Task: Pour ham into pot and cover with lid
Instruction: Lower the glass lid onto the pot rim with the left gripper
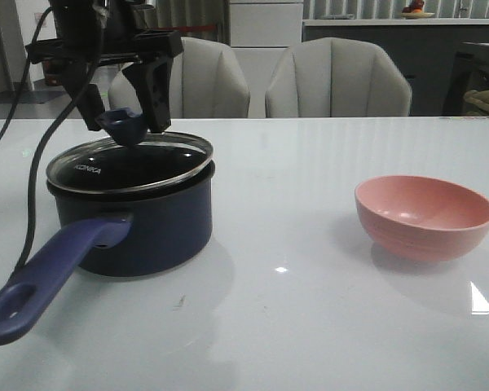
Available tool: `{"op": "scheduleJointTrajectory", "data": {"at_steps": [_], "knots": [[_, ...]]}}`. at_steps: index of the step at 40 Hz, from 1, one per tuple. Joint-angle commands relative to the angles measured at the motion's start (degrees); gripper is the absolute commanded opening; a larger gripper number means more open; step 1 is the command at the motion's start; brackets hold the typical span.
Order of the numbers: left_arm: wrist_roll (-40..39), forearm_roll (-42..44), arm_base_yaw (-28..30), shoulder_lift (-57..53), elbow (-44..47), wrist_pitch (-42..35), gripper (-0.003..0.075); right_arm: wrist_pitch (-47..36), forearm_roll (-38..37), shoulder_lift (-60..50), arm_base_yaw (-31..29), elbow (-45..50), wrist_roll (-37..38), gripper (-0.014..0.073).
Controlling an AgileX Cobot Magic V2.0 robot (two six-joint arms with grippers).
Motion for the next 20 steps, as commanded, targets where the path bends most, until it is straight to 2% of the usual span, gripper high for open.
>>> {"op": "scheduleJointTrajectory", "data": {"at_steps": [1, 15, 20], "knots": [[-0.17, -0.60, -0.35, -3.74, -2.00, 1.44, 0.0481, -4.39, 0.36, 0.64, -0.05, -1.60, -0.48, 0.0169], [-0.17, -0.60, -0.35, -3.85, -0.69, 1.44, 0.0486, -4.39, 0.36, 0.64, -0.05, -1.60, -0.48, 0.0169], [-0.17, -0.60, -0.35, -3.85, 0.49, 1.44, 0.0524, -4.39, 0.36, 0.64, -0.05, -1.60, -0.48, 0.0169]]}}
